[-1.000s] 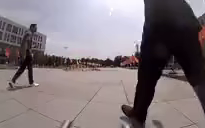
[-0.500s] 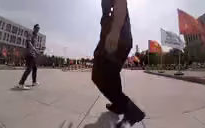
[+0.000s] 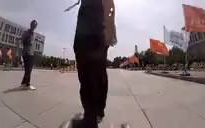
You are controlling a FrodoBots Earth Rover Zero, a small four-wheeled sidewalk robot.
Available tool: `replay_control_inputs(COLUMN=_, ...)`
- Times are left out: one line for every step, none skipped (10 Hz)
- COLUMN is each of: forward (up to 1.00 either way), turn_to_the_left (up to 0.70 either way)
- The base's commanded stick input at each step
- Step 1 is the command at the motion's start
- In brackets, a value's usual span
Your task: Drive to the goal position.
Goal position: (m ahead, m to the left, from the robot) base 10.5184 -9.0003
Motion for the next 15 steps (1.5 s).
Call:
replay_control_inputs(forward=1.0, turn_to_the_left=0.0)
replay_control_inputs(forward=1.0, turn_to_the_left=-0.05)
replay_control_inputs(forward=1.0, turn_to_the_left=-0.21)
replay_control_inputs(forward=1.0, turn_to_the_left=-0.12)
replay_control_inputs(forward=0.85, turn_to_the_left=0.0)
replay_control_inputs(forward=0.09, turn_to_the_left=0.0)
replay_control_inputs(forward=0.0, turn_to_the_left=0.0)
replay_control_inputs(forward=0.0, turn_to_the_left=0.0)
replay_control_inputs(forward=0.0, turn_to_the_left=0.0)
replay_control_inputs(forward=0.0, turn_to_the_left=0.0)
replay_control_inputs(forward=0.0, turn_to_the_left=0.0)
replay_control_inputs(forward=0.68, turn_to_the_left=0.0)
replay_control_inputs(forward=1.0, turn_to_the_left=0.0)
replay_control_inputs(forward=1.0, turn_to_the_left=-0.17)
replay_control_inputs(forward=1.0, turn_to_the_left=-0.26)
